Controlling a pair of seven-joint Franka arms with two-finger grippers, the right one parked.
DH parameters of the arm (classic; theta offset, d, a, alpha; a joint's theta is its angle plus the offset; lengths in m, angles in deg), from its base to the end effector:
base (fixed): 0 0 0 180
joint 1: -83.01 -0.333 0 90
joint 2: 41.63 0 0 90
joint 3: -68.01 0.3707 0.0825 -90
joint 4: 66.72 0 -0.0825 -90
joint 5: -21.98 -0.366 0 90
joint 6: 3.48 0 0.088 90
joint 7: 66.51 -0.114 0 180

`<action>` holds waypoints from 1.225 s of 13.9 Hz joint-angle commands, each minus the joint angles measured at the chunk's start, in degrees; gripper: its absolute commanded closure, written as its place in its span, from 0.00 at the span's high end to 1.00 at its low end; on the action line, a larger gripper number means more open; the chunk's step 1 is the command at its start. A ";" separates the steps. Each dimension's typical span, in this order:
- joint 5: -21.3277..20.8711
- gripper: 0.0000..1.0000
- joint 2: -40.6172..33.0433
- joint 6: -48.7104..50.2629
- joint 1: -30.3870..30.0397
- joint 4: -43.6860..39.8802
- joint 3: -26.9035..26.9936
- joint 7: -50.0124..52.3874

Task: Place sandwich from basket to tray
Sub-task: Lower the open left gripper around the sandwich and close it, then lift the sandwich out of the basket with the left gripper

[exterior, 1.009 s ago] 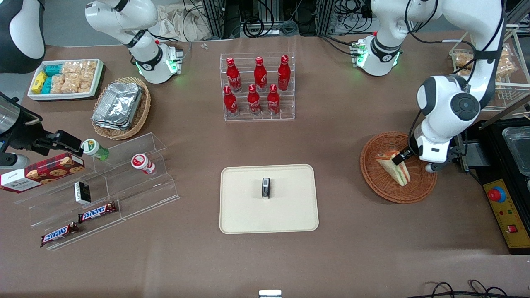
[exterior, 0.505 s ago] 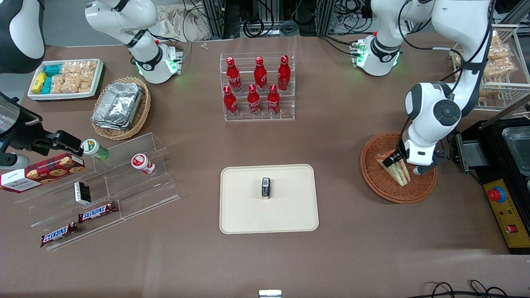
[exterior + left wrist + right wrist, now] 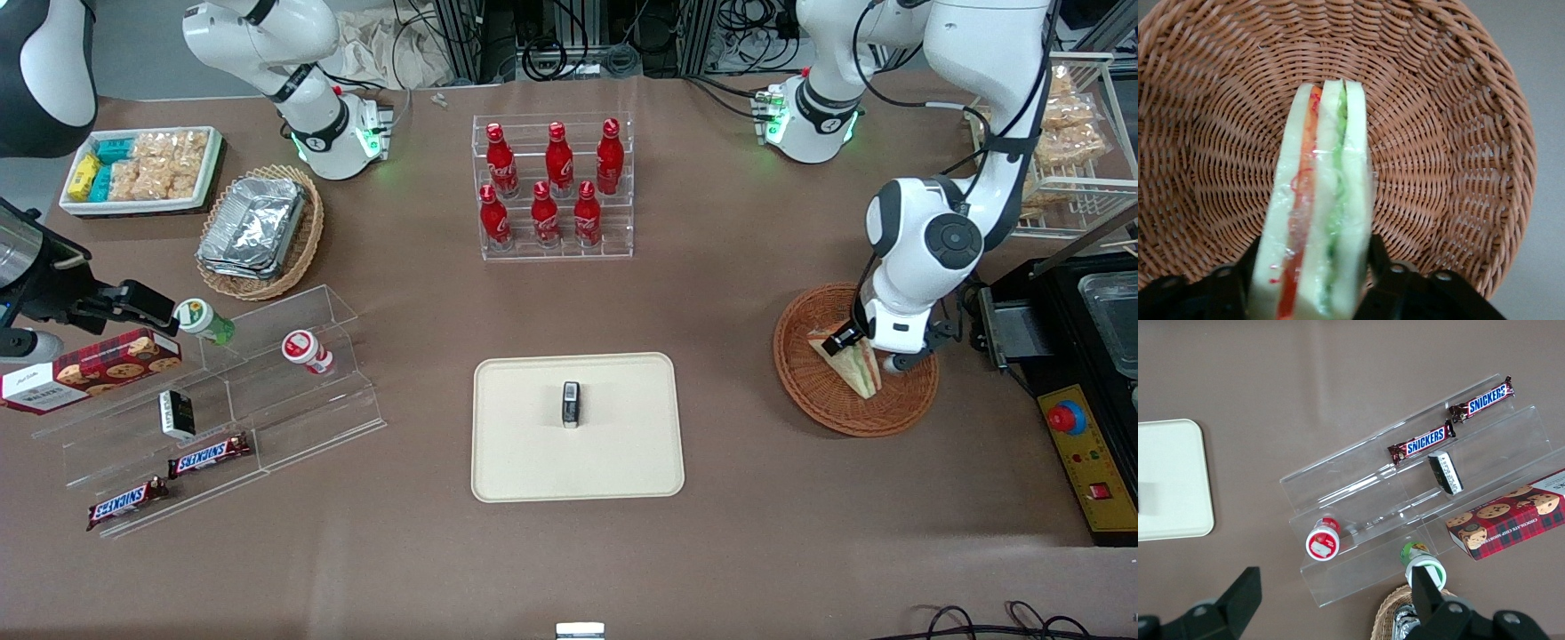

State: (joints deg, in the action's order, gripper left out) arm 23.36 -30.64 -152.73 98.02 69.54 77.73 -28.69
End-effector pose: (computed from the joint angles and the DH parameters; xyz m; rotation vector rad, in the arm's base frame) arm 0.5088 -0.0475 0.3085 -3.0037 -0.9038 -0.0666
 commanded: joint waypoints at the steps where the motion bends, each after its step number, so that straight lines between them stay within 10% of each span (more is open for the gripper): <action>1: 0.12 0.01 -1.40 -1.66 0.55 1.03 0.30 1.38; 9: 0.03 0.02 -5.43 5.86 -0.06 -4.13 1.00 -9.61; 17: 0.03 0.15 0.43 56.41 1.77 -47.97 -0.83 -23.22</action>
State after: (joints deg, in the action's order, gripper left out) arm 23.27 -35.63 -102.77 98.10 31.66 78.00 -48.65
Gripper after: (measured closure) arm 0.841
